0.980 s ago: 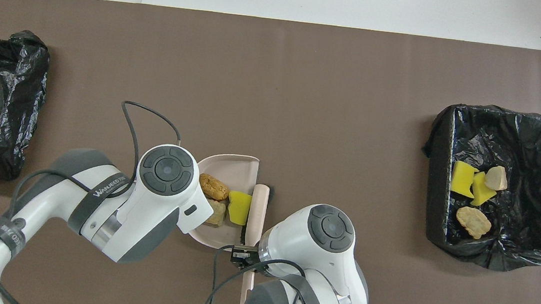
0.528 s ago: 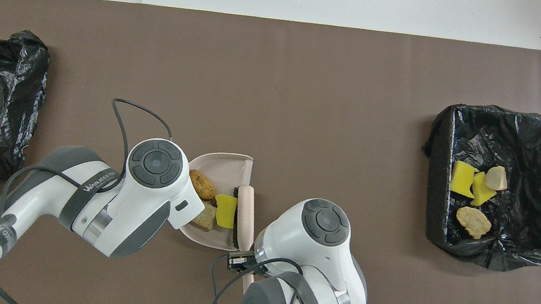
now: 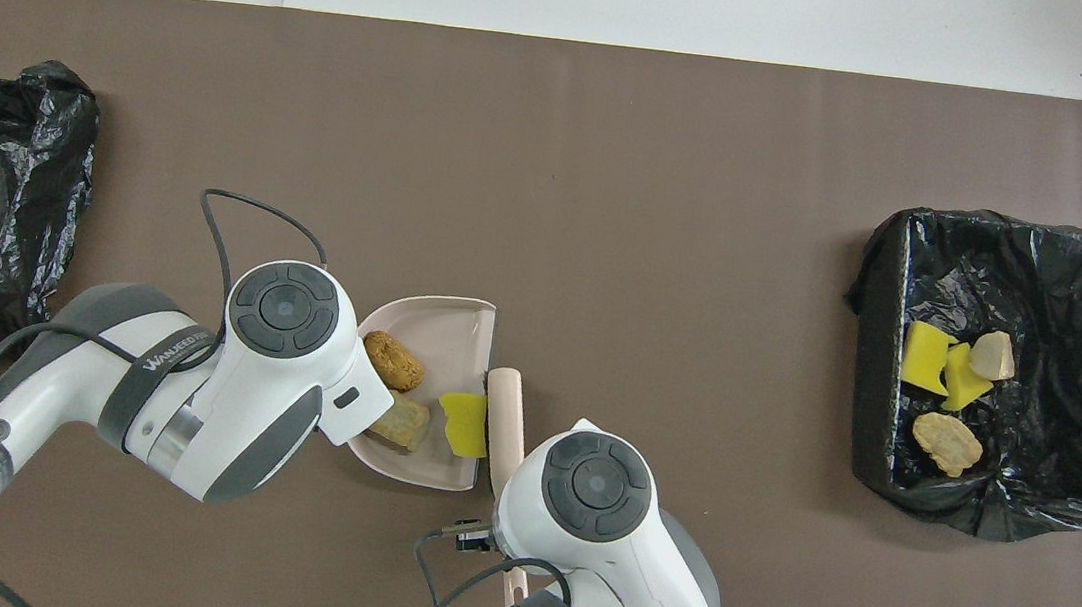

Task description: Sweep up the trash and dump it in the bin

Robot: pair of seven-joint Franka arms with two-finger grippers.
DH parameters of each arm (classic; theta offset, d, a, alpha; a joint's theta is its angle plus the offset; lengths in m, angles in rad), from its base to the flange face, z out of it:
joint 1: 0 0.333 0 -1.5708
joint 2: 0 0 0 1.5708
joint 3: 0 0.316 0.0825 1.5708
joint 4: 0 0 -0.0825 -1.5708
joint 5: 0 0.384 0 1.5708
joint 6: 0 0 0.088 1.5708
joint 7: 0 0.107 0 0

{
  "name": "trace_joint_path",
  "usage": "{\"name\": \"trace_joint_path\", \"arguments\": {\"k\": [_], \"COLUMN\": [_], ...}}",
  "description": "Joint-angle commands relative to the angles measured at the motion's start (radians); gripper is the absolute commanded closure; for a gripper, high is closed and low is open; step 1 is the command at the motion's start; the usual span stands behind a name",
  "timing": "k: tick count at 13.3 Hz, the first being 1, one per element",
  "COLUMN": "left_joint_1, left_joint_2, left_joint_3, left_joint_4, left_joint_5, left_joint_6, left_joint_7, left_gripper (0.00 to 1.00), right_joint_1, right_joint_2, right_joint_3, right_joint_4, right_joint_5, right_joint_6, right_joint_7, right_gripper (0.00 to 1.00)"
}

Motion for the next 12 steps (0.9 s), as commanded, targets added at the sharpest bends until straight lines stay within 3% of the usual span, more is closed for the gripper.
{"name": "trace_joint_path", "arguments": {"k": [1, 9, 12], "left_joint_1": [0.012, 0.013, 0.013], "left_joint_2": [-0.019, -0.019, -0.019], "left_joint_3": [0.000, 0.000, 0.002], "left_joint_4": [-0.024, -0.024, -0.024], "left_joint_5": [-0.019, -0.019, -0.019], "left_joint_6": [0.025, 0.023, 0.025], "left_joint_7": [0.021, 0.021, 0.019], "left_gripper": [1.00, 1.00, 1.00], "right_joint_1": [-0.004, 0.043, 0.045], "right_joint_2": [0.025, 0.146, 0.158], "right_joint_3": [0.002, 0.007, 0.009], "right_joint_4": [0.069, 0.117, 0.099], "right_joint_5": [-0.013, -0.017, -0.253], "right_joint_6": [-0.003, 0.167, 0.158], "right_joint_7": [0.035, 0.072, 0.072], "right_gripper": [1.00, 1.00, 1.00]}}
